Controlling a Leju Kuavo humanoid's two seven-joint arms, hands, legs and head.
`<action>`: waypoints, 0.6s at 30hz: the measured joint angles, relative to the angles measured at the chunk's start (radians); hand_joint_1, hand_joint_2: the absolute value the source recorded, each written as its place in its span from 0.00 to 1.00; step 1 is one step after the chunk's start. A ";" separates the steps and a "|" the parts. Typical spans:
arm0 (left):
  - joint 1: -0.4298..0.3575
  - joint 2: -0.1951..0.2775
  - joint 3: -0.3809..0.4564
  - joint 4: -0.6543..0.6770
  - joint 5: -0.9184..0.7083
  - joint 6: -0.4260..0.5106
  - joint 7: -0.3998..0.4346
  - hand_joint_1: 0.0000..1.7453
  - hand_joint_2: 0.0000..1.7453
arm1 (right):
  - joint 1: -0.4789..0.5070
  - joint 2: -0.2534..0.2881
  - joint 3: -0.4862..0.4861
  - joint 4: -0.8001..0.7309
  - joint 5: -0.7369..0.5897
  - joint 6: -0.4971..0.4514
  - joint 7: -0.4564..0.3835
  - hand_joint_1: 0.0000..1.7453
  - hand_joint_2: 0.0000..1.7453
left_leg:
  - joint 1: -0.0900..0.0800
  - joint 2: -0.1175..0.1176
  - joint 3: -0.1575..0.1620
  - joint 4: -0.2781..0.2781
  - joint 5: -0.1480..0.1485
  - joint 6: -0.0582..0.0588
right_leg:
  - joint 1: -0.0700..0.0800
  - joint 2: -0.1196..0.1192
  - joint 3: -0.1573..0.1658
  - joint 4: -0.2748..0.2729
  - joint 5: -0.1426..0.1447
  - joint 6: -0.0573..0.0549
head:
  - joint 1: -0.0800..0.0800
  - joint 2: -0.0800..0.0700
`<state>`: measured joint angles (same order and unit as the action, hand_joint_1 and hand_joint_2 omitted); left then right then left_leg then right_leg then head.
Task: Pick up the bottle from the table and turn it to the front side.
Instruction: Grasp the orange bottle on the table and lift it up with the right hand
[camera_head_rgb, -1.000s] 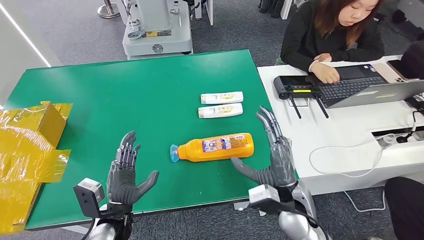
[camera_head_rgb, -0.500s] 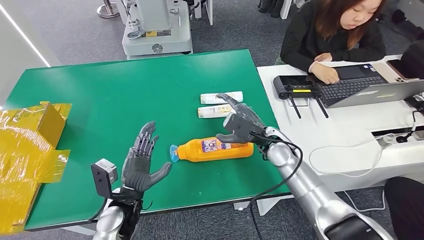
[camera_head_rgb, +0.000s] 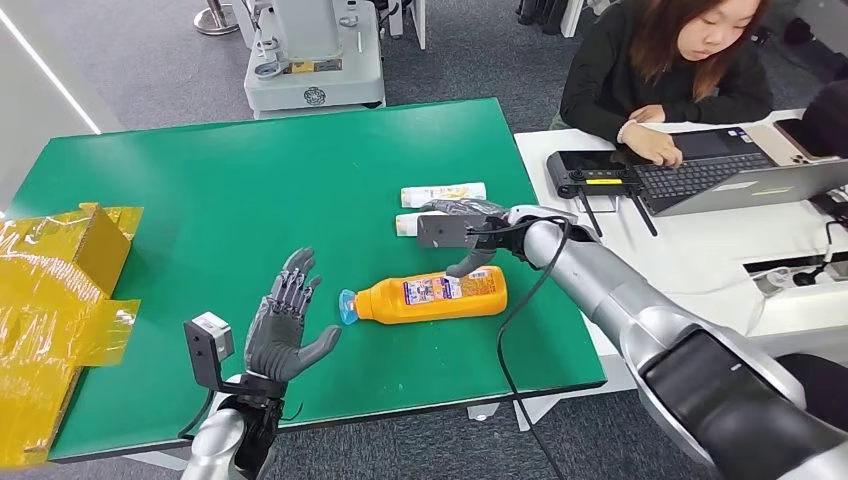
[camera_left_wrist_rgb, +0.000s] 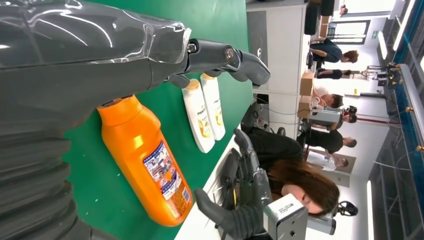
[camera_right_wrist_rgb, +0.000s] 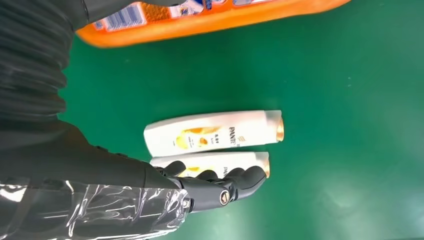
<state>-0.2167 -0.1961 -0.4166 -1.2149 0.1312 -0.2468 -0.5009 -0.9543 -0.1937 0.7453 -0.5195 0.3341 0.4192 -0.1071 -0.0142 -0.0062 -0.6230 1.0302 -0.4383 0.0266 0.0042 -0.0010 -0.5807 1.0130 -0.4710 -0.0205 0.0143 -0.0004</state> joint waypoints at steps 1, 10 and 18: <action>0.000 0.000 0.000 0.001 0.002 -0.002 0.000 0.00 1.00 | -0.014 0.003 0.019 0.010 -0.002 0.006 0.001 0.00 1.00 | 0.000 0.000 0.000 0.000 0.000 0.000 | 0.000 0.000 0.000 0.000 0.000 0.000 | 0.000 0.000; 0.000 0.007 0.009 0.009 0.003 -0.021 0.001 0.00 1.00 | -0.072 0.040 0.132 0.070 -0.045 0.028 -0.010 0.00 1.00 | 0.000 0.000 0.000 0.000 0.000 0.000 | 0.000 0.000 0.000 0.000 0.000 0.000 | 0.000 0.000; -0.001 0.007 0.019 0.036 0.016 -0.047 -0.004 0.00 1.00 | -0.079 0.053 0.183 0.091 -0.099 0.108 -0.030 0.00 1.00 | 0.000 0.000 0.000 0.000 0.000 0.000 | 0.000 0.000 0.000 0.000 0.000 0.000 | 0.000 0.000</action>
<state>-0.2180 -0.1888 -0.3972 -1.1785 0.1469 -0.2942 -0.5047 -1.0329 -0.1408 0.9288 -0.4283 0.2355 0.5276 -0.1369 -0.0143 -0.0064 -0.6230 1.0303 -0.4383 0.0266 0.0042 -0.0013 -0.5806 1.0130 -0.4710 -0.0205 0.0144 -0.0004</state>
